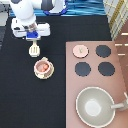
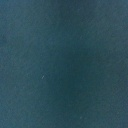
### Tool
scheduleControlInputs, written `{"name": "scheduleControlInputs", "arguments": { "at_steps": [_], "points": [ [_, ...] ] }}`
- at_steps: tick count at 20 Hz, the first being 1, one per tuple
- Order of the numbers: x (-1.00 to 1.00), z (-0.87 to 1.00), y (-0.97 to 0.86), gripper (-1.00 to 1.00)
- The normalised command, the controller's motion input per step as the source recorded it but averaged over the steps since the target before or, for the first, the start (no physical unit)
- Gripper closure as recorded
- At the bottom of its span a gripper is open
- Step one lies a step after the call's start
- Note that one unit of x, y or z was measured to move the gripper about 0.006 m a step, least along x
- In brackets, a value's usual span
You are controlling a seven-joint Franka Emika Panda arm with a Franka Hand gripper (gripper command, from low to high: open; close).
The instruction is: Take the lid off the pot, put the pot on the plate, and use the tool to push the pot to the front of the table.
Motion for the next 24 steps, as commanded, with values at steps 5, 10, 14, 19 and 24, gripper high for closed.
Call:
{"name": "scheduleControlInputs", "arguments": {
  "at_steps": [5,10,14,19,24],
  "points": [
    [-0.30,-0.48,-0.06,1.00],
    [-0.26,-0.36,-0.01,1.00],
    [-0.20,-0.28,0.16,1.00],
    [-0.18,-0.31,0.37,1.00],
    [0.15,-0.44,0.38,1.00]
  ]
}}
